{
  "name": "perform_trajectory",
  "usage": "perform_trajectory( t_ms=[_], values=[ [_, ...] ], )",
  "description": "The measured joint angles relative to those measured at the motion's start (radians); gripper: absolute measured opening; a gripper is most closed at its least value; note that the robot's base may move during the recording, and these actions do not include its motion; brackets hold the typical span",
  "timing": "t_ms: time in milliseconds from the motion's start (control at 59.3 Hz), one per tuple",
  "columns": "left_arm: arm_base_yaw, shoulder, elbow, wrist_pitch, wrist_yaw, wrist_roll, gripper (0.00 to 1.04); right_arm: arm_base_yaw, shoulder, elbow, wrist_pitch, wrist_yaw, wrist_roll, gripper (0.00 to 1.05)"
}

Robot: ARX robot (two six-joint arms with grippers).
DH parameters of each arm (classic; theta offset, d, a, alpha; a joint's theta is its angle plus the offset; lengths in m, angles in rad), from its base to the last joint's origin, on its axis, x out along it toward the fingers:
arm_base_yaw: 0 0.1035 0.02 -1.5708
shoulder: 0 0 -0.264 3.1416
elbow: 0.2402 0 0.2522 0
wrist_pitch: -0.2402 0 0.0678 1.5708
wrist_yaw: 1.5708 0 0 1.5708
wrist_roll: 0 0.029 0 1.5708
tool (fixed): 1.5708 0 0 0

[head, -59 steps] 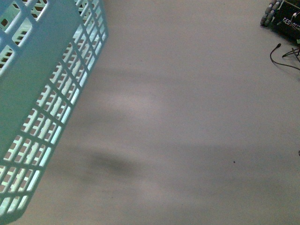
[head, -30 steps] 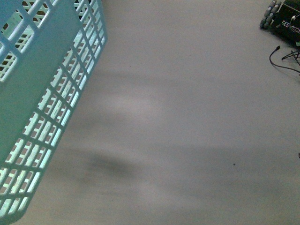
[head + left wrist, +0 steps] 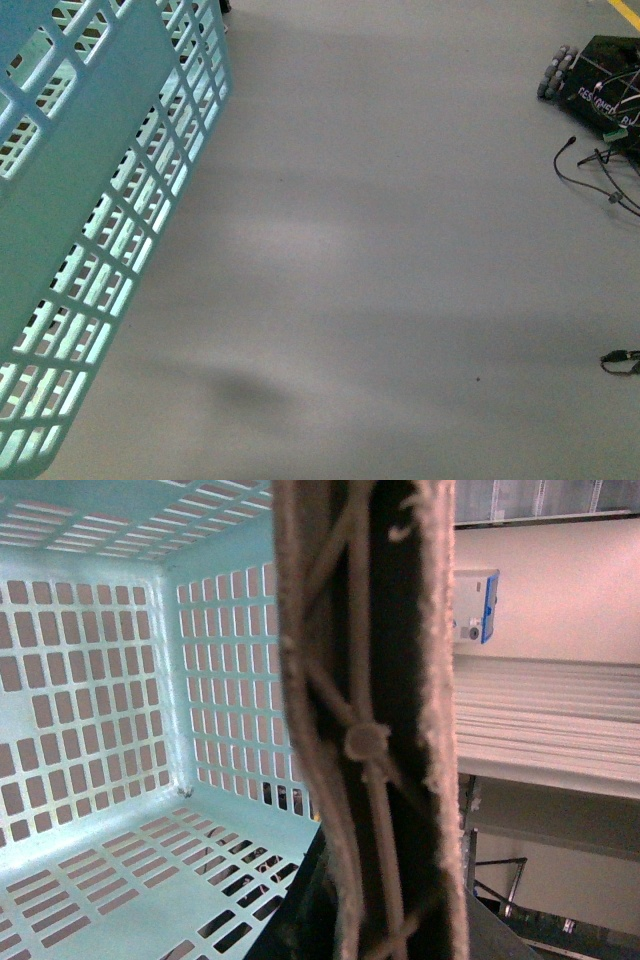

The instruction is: Pick lemon and mango into basket

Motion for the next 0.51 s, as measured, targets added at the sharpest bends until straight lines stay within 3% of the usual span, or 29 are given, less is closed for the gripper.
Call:
perform_trajectory(
  t_ms=[506],
  values=[
    [0.000,0.000,0.001,0.000,0.000,0.000,0.05,0.000,0.000,0.000,0.000,0.000,0.000,0.96]
  ],
)
